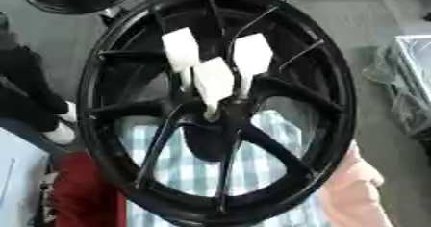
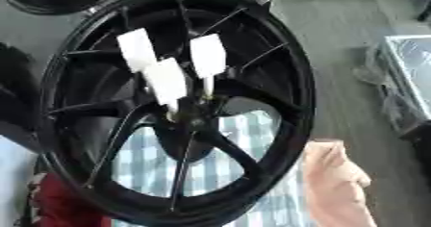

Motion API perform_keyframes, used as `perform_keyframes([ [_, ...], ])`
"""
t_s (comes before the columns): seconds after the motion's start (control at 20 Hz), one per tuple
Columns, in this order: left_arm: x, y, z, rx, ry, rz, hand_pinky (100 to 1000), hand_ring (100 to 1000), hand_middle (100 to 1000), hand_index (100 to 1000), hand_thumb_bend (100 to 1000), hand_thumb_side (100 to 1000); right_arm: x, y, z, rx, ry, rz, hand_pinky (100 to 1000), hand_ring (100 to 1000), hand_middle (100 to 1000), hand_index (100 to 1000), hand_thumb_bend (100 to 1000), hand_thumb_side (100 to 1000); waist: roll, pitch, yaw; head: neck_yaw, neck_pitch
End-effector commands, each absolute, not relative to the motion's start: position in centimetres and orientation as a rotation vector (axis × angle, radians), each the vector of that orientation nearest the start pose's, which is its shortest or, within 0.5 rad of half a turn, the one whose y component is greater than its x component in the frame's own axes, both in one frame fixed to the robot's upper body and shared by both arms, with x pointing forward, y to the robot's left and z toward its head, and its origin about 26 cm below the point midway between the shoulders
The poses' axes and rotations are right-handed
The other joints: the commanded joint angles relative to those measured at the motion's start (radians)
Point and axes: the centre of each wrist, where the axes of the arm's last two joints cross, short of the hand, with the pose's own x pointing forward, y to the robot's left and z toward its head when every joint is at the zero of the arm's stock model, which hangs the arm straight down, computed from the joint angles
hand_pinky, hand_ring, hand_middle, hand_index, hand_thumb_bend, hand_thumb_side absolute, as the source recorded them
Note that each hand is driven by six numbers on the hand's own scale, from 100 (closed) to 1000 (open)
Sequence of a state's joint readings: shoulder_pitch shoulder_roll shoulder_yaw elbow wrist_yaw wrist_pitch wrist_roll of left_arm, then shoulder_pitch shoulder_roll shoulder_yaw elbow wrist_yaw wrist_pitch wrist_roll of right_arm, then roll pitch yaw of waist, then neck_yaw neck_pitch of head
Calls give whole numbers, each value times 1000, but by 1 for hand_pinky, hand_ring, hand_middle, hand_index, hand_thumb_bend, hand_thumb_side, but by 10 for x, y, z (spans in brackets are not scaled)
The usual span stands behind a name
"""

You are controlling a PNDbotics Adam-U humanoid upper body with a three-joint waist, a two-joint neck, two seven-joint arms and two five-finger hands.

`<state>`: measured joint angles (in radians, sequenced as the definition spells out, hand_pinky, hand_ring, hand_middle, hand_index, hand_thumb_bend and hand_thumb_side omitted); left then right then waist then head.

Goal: Pull the pin out of the wheel hub.

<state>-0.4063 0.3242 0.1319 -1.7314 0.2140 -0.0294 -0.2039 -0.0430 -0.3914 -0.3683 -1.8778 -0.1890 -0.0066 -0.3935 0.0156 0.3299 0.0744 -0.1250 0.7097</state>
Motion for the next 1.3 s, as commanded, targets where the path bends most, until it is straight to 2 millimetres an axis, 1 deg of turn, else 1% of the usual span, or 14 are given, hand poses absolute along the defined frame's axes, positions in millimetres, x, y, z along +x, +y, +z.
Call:
perform_keyframes([
  [0.05, 346, 303, 194, -58, -2183, -349, 792, 720, 722, 780, 100, 702, 259, -400, 153, -691, -2013, -376, 732, 668, 612, 845, 100, 525, 0, -24, -2, 1, -11],
  [0.45, 346, 303, 194, -58, -2183, -348, 791, 721, 722, 780, 100, 701, 259, -400, 153, -691, -2012, -374, 733, 672, 616, 846, 100, 525, -1, -24, 0, 5, -12],
  [0.5, 346, 303, 195, -58, -2184, -346, 791, 721, 722, 780, 100, 701, 259, -400, 154, -691, -2016, -374, 734, 674, 618, 847, 100, 551, -1, -24, 2, 6, -15],
  [0.55, 346, 303, 195, -58, -2185, -344, 791, 721, 722, 780, 100, 700, 259, -400, 155, -691, -2021, -374, 734, 674, 618, 847, 100, 525, -2, -24, 3, 6, -17],
  [0.7, 346, 305, 195, -58, -2183, -340, 791, 721, 722, 779, 100, 702, 259, -403, 166, -705, -2055, -329, 741, 692, 636, 855, 100, 526, -6, -26, 4, 9, -13],
  [0.75, 345, 305, 195, -56, -2179, -342, 791, 721, 722, 779, 100, 702, 258, -404, 172, -714, -2068, -292, 742, 695, 640, 857, 100, 530, -9, -28, 3, 8, -11],
  [0.9, 345, 308, 193, -47, -2170, -347, 791, 722, 723, 779, 100, 701, 254, -407, 196, -752, -2121, -159, 751, 707, 654, 859, 100, 470, -17, -36, 0, 12, -3],
  [1.1, 344, 311, 191, -34, -2157, -349, 791, 722, 723, 779, 100, 703, 255, -410, 235, -803, -2186, 25, 758, 714, 662, 857, 100, 470, -28, -46, -5, 18, 10],
  [1.25, 343, 314, 189, -20, -2144, -352, 790, 722, 723, 778, 100, 705, 262, -413, 260, -815, -2213, 134, 762, 717, 665, 856, 100, 470, -37, -54, -10, 24, 19],
  [1.3, 343, 315, 188, -17, -2141, -353, 790, 722, 723, 778, 100, 705, 264, -415, 266, -813, -2219, 157, 762, 717, 665, 856, 100, 470, -38, -55, -11, 26, 21],
])
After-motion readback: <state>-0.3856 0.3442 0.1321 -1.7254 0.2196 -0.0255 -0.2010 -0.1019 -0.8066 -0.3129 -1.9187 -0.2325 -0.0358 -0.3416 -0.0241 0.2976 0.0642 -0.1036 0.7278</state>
